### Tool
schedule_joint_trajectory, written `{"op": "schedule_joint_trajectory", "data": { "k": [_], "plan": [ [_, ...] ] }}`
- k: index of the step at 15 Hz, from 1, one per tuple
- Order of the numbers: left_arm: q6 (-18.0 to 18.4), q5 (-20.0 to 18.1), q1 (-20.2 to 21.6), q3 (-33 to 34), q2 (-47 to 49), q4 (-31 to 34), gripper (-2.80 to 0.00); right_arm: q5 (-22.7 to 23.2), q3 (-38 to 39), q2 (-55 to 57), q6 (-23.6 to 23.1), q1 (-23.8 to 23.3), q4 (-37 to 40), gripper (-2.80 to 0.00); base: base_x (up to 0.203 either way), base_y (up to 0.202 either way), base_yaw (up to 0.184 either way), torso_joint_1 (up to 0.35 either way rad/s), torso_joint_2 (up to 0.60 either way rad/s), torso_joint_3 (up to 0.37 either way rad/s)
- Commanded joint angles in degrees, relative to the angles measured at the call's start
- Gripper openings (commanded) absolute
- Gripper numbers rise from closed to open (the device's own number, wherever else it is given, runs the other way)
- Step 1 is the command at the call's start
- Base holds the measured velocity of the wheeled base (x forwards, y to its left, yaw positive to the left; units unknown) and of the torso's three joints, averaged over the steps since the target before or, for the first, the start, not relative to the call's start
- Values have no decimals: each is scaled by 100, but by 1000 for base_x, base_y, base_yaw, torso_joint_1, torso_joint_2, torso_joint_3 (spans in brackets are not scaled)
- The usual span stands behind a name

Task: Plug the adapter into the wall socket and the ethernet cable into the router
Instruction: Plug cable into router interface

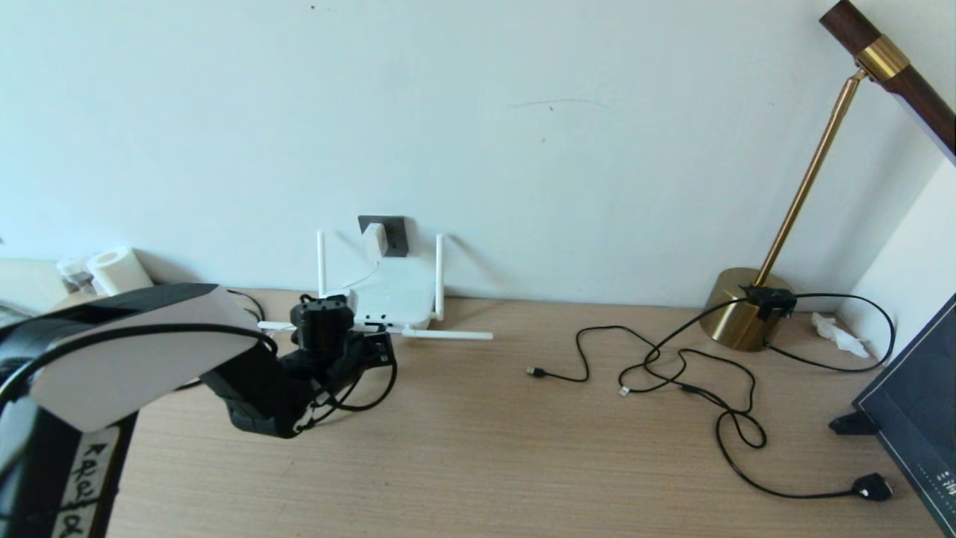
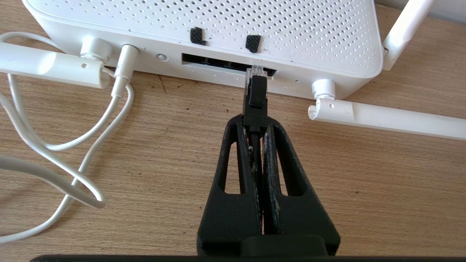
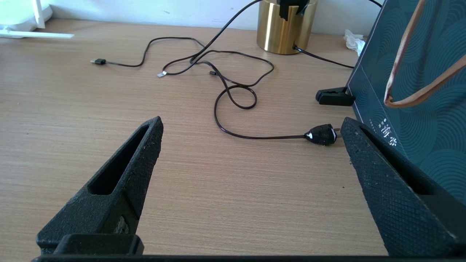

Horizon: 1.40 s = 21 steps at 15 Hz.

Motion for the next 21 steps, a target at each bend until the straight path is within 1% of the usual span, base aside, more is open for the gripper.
{"op": "schedule_joint_trajectory", "data": {
  "k": [1, 21],
  "plan": [
    [-7, 6, -1, -37, 44, -39, -280, 2, 0, -2, 0, 1, 0, 0, 0, 0, 0, 0, 0, 0],
    [-7, 6, 9, -157, 88, -17, -280, 2, 0, -2, 0, 1, 0, 0, 0, 0, 0, 0, 0, 0]
  ]
}}
